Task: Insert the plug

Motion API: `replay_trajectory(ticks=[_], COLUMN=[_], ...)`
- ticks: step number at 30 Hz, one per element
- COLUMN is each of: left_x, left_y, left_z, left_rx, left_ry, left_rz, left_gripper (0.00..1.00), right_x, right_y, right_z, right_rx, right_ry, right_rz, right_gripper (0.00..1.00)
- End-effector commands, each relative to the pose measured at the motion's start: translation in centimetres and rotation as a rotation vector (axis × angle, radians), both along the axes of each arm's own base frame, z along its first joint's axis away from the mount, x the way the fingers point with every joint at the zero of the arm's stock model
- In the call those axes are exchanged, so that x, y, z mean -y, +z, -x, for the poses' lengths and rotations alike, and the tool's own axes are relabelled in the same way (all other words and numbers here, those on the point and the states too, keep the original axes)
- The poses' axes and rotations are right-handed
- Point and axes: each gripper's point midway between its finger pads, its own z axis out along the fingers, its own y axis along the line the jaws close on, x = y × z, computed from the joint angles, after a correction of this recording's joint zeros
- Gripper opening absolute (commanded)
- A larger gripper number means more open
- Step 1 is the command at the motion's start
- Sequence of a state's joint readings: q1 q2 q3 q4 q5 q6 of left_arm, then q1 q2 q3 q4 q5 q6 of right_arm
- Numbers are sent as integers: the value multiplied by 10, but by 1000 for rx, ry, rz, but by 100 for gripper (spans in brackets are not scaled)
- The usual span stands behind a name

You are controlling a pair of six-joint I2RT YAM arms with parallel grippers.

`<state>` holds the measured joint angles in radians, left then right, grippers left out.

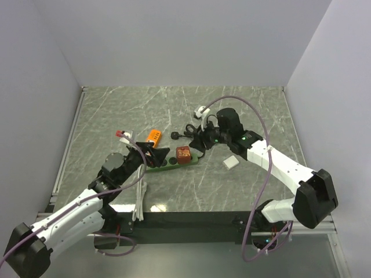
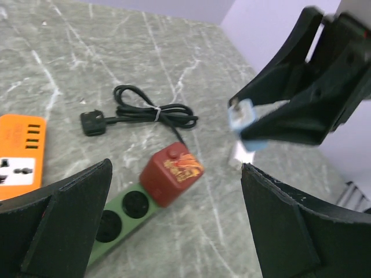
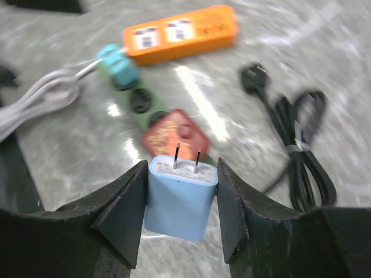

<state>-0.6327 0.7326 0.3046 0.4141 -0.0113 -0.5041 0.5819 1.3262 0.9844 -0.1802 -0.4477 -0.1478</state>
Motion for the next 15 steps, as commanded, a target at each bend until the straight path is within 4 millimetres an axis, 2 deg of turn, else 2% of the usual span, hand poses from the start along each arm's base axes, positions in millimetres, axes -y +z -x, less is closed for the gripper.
replay_trajectory(ticks=[1,2,3,9,12,15], left_x=[10,10,11,23,28,40], left_y=[31,27,38,45,50,40], left_z=[9,10,10,18,20,18], left_rx=[-20,-52,-51,-100,-112,-167], left_ry=[-63,-63,-68,-143,-175,-220], left_rz=[72,56,67,52,58,35], left_gripper=[99,99,100,99,99,99], right_x=[-25,-28,-32,-36,-39,-43], right_y=[27,26,30,39,38,36], right_z=[29,36,44,74,81,87], right_rx=[127,130,164,214,218,222], right_ry=[260,297,336,487,510,531], right_rz=[-52,-55,-54,-89,-78,-64], right_gripper=[0,0,0,0,0,0])
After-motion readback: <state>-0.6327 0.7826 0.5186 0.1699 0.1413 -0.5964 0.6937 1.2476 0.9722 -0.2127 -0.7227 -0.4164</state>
